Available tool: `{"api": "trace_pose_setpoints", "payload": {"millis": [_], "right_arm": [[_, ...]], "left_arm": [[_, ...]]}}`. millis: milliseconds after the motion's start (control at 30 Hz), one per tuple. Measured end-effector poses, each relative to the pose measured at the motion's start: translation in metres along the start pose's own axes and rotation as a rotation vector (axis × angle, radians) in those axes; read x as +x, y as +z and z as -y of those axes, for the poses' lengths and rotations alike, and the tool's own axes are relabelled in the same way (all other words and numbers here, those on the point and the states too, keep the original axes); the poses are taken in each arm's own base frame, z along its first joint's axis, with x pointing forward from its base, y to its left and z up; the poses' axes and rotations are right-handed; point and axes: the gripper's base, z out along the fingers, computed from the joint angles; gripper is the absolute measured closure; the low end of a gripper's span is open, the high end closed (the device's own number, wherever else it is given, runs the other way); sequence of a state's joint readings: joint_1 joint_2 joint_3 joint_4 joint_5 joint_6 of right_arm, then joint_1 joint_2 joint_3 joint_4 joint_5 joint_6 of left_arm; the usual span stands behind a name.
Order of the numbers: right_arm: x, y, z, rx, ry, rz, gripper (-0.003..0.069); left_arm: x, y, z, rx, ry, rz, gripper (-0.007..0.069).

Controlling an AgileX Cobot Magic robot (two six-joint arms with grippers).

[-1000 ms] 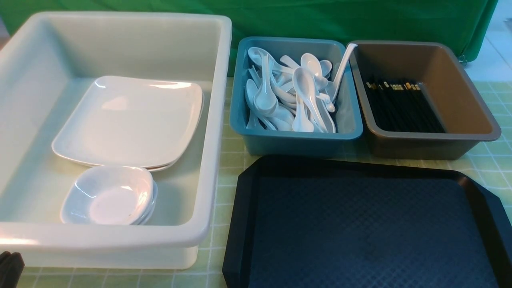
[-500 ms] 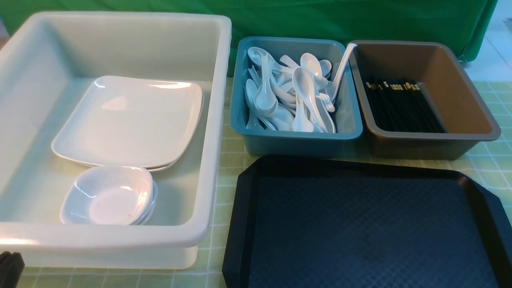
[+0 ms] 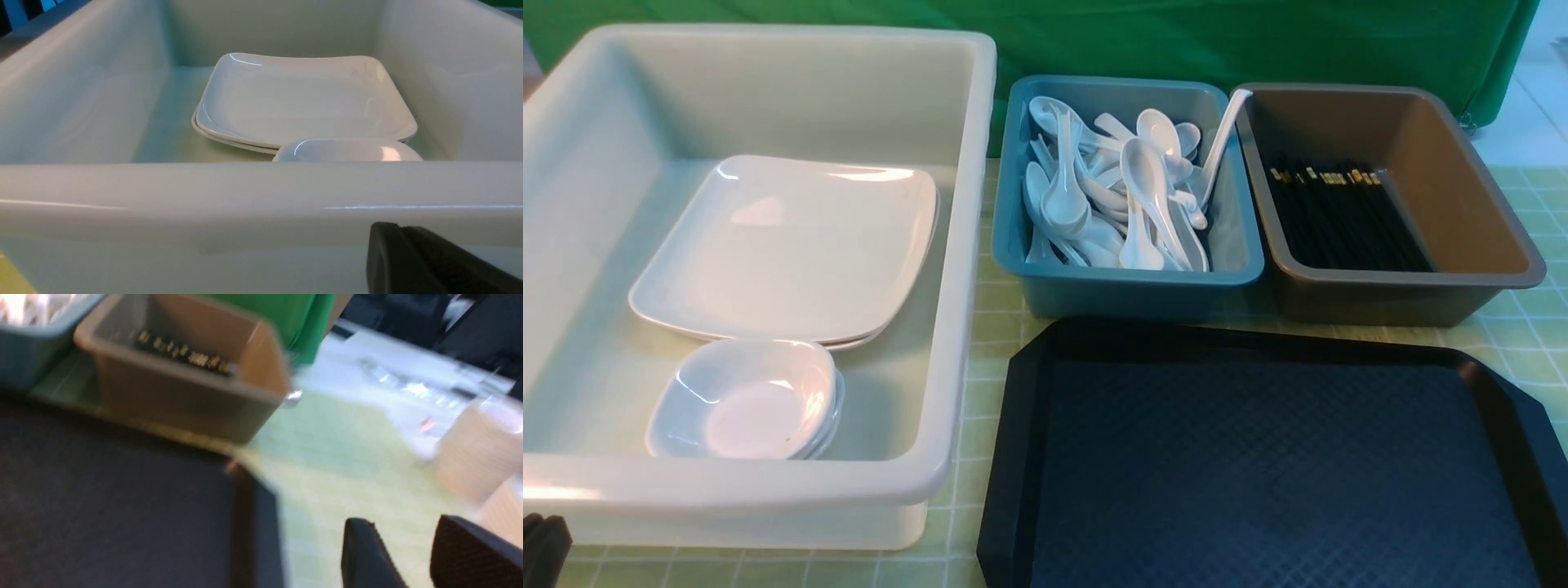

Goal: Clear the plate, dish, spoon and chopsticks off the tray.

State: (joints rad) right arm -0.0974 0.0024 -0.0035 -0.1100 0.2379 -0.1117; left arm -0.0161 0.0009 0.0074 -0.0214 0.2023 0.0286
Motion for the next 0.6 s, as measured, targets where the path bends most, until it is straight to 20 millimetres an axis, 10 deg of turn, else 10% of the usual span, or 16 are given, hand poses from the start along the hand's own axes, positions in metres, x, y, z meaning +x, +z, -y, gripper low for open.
{"api": "trace_pose_setpoints", "payload": {"millis": [600], "right_arm": [[0.0037,0.0006,-0.006,-0.086,0.094,-0.012,0.0417]], "left_arm": [[0.0001,0.0,-0.0002,-0.002,0.012,-0.001,0.0602]]}}
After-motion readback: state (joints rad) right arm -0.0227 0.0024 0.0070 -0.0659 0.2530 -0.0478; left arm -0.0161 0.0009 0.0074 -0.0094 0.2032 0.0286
